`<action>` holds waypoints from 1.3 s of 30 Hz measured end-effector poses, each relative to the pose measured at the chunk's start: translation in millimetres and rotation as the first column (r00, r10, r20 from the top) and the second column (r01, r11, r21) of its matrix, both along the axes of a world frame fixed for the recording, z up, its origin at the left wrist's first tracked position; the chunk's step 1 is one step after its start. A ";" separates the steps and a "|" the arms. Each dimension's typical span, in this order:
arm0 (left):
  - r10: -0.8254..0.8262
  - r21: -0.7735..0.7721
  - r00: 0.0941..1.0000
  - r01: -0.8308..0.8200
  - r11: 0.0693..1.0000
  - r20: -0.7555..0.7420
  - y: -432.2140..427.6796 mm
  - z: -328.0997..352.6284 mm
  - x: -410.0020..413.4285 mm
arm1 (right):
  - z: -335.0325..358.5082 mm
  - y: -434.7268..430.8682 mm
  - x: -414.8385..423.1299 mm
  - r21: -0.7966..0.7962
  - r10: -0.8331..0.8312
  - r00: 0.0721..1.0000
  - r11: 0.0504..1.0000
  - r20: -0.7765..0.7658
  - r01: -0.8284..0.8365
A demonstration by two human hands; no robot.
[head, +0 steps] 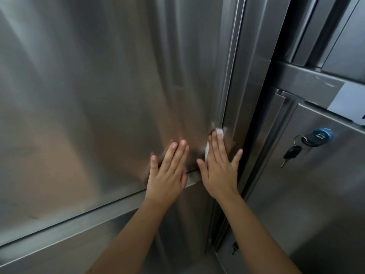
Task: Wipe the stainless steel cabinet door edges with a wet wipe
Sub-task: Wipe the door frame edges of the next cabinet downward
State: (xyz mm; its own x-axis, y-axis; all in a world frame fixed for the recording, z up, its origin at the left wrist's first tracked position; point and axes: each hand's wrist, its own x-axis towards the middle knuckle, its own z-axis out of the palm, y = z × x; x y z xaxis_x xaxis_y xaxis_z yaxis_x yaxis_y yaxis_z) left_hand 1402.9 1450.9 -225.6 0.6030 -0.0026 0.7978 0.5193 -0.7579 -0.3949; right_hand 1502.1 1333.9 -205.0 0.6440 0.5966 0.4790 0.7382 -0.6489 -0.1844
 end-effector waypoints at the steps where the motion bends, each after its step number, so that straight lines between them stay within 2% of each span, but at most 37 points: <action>1: -0.005 0.000 1.000 0.005 1.000 -0.001 -0.2 0.4 -0.2 | 8.7 3.5 1.8 0.049 -0.006 1.000 0.999 0.023 0.004; 3: -0.011 -0.004 1.000 0.011 1.000 -0.008 -0.5 1.3 -0.9 | 18.9 9.1 4.0 0.114 -0.011 0.998 0.993 0.054 0.005; 5: -0.019 -0.014 1.000 0.019 1.000 -0.012 -0.8 1.2 -1.4 | 17.2 10.4 4.1 0.108 -0.027 0.998 0.994 0.063 0.020; 8: -0.004 -0.007 1.000 0.004 1.000 -0.015 -1.2 1.3 -1.6 | -2.5 2.7 -3.3 0.018 -0.029 0.999 0.999 0.046 0.028; 12: 0.005 -0.009 1.000 -0.006 1.000 -0.014 -1.2 2.0 -1.4 | -31.8 -8.7 -11.7 -0.091 -0.011 0.994 0.996 -0.106 0.002; 16: -0.025 -0.039 1.000 0.024 0.999 -0.012 -2.2 3.0 -2.7 | -29.4 -6.2 -9.7 -0.154 -0.050 0.992 0.988 -0.117 0.032; 26: -0.054 -0.056 0.999 0.054 0.997 -0.007 -2.4 1.6 -3.0 | 2.0 8.7 -4.5 0.034 -0.053 0.997 0.998 -0.057 0.055; 31: -0.087 -0.059 0.996 0.087 0.994 0.003 -2.2 3.0 -3.5 | -24.9 -5.1 -20.8 -0.088 -0.080 0.987 0.994 -0.138 0.068; 39: -0.114 -0.073 0.993 0.116 0.991 0.025 -2.6 4.8 -5.0 | -37.2 -17.7 -30.6 -0.057 -0.016 0.979 0.998 -0.201 0.004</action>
State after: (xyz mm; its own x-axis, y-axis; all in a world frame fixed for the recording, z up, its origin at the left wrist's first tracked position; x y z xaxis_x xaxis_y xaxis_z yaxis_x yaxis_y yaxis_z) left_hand 1397.9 1448.3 -220.8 0.5850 -0.0114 0.8109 0.4348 -0.8396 -0.3255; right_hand 1471.6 1316.3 -242.2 0.7298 0.6119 0.3049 0.6831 -0.6695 -0.2917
